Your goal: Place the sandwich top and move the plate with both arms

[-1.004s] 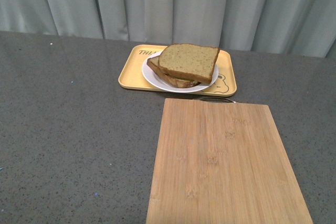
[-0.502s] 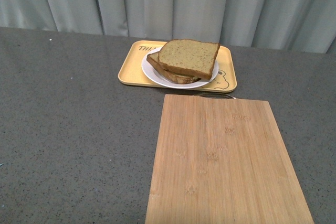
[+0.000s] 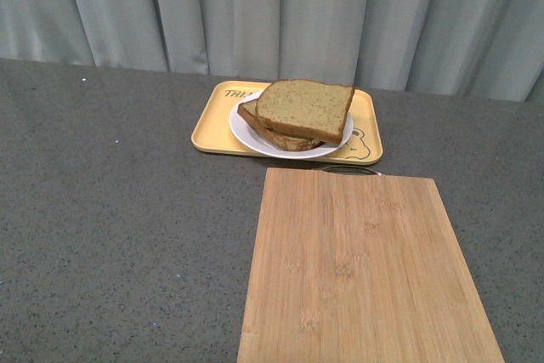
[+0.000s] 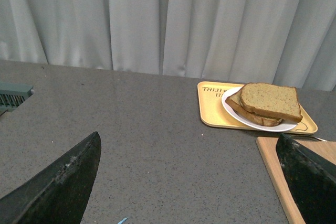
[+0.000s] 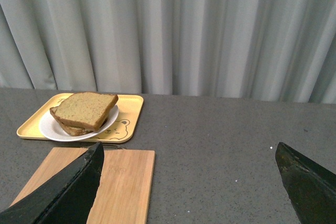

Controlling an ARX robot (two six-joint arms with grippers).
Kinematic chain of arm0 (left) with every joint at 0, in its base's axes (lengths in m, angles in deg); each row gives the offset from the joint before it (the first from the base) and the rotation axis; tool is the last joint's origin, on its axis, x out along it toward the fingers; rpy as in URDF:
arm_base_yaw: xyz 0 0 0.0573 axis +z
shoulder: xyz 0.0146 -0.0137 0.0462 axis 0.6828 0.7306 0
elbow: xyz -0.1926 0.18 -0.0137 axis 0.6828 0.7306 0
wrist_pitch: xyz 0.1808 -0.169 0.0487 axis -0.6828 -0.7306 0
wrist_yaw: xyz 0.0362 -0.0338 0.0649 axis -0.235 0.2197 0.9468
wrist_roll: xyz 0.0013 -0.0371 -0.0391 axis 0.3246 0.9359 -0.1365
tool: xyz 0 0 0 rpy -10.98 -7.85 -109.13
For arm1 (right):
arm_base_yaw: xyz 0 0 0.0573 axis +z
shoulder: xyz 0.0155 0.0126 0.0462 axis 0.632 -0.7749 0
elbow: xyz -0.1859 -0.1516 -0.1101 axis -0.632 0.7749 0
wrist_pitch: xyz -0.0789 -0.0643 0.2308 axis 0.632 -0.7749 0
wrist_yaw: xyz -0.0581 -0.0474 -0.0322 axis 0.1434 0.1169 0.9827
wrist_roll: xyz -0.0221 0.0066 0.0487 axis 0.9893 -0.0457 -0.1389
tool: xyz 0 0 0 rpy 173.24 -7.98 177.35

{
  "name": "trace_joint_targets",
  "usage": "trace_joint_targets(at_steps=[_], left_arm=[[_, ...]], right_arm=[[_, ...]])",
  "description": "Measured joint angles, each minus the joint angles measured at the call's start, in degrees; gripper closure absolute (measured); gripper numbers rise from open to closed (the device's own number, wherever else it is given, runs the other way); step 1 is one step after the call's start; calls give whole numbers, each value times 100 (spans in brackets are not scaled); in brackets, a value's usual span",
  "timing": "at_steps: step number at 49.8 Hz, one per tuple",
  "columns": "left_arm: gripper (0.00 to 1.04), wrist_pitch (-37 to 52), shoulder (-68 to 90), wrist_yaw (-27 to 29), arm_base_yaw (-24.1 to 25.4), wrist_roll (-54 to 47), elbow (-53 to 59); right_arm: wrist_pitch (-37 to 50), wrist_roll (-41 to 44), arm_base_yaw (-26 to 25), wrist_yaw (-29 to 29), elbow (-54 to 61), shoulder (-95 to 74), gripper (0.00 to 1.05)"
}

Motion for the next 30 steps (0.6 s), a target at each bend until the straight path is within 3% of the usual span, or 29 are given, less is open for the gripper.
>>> trace_joint_targets(at_steps=[30], left_arm=[[7,0,0,0,0,-2,0]], right_arm=[[0,2,0,0,0,0,9]])
